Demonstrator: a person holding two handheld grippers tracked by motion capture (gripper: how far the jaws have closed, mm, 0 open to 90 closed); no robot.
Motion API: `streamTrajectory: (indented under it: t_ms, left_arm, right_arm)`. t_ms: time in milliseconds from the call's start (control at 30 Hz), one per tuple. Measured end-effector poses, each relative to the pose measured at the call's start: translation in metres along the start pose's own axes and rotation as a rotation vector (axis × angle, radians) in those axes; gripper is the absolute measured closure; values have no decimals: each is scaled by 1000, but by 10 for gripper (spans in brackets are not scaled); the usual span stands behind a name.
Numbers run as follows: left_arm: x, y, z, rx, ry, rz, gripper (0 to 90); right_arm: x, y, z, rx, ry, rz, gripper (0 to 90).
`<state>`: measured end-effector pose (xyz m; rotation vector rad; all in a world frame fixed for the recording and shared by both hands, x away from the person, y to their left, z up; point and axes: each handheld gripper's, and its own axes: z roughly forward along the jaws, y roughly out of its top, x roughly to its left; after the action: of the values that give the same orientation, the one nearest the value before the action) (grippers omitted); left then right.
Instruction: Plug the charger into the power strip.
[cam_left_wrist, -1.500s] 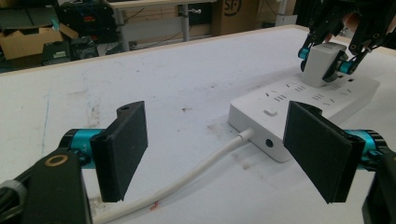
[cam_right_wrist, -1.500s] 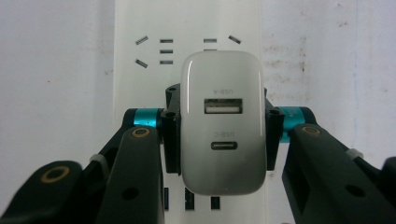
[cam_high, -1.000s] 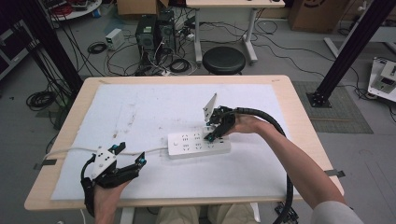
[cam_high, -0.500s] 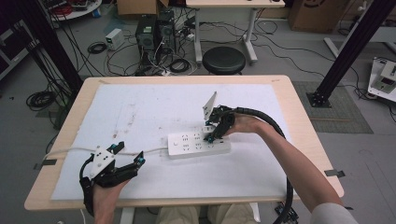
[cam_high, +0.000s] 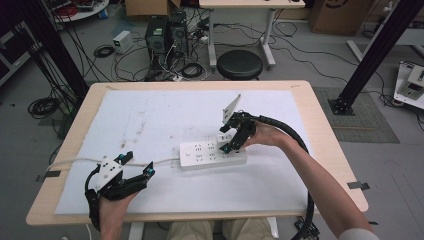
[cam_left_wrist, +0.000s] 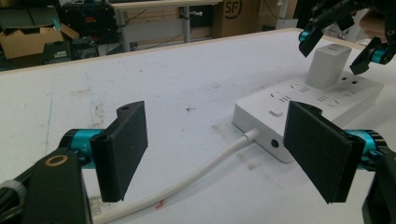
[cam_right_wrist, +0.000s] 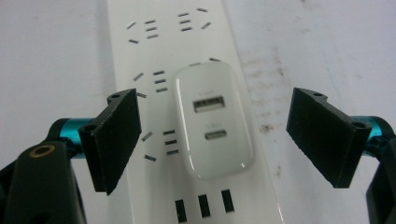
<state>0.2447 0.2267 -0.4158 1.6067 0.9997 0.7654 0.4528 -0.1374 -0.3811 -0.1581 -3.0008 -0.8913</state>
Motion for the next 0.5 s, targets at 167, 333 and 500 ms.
streamTrajectory:
  t_ms: [167, 333, 500]
  left_arm:
    - [2, 1, 3, 1, -4, 2, 220]
    - [3, 1, 7, -2, -8, 2, 220]
    - [4, 2, 11, 1, -15, 9, 220]
  right_arm:
    - [6, -11, -10, -56, -69, 77, 184]
    - [16, -24, -25, -124, -138, 127, 183]
    - [27, -36, -36, -177, -211, 177, 183]
